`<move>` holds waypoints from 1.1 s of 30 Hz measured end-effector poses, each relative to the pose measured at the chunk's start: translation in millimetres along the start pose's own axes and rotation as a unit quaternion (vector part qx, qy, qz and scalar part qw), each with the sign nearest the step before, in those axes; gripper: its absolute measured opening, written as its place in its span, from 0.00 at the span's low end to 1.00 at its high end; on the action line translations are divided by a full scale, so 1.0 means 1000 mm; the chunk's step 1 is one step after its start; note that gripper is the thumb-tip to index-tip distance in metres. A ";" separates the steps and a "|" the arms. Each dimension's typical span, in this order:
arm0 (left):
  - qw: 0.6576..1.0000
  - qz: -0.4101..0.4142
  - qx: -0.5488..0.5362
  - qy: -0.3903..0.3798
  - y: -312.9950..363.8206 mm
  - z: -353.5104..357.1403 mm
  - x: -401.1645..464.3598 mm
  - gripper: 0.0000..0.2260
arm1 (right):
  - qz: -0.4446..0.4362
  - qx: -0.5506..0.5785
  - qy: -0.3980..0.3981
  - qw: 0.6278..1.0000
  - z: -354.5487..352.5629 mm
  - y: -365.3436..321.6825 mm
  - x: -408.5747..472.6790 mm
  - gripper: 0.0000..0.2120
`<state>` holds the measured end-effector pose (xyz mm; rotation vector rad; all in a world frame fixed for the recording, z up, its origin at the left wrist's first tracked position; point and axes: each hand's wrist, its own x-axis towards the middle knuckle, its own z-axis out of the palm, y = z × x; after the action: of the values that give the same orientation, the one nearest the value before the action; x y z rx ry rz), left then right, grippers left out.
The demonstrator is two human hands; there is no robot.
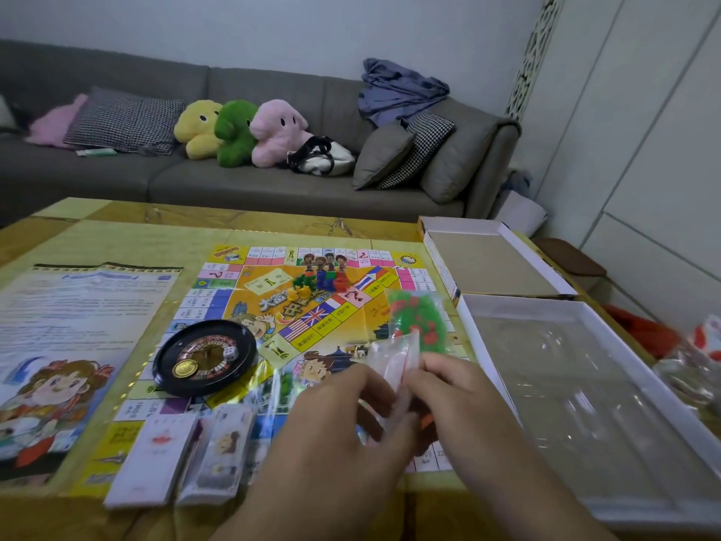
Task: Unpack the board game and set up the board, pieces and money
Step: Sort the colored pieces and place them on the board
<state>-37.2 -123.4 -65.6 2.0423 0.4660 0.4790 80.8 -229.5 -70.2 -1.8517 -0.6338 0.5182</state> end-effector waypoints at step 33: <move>0.914 0.277 0.284 0.082 -0.021 0.019 0.004 0.16 | -0.032 -0.060 0.047 0.997 -0.001 -0.004 -0.003 0.15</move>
<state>-26.7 -125.2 -91.9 2.7224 0.1102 0.9468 78.2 -231.0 -65.9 -1.9504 -0.6717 0.3557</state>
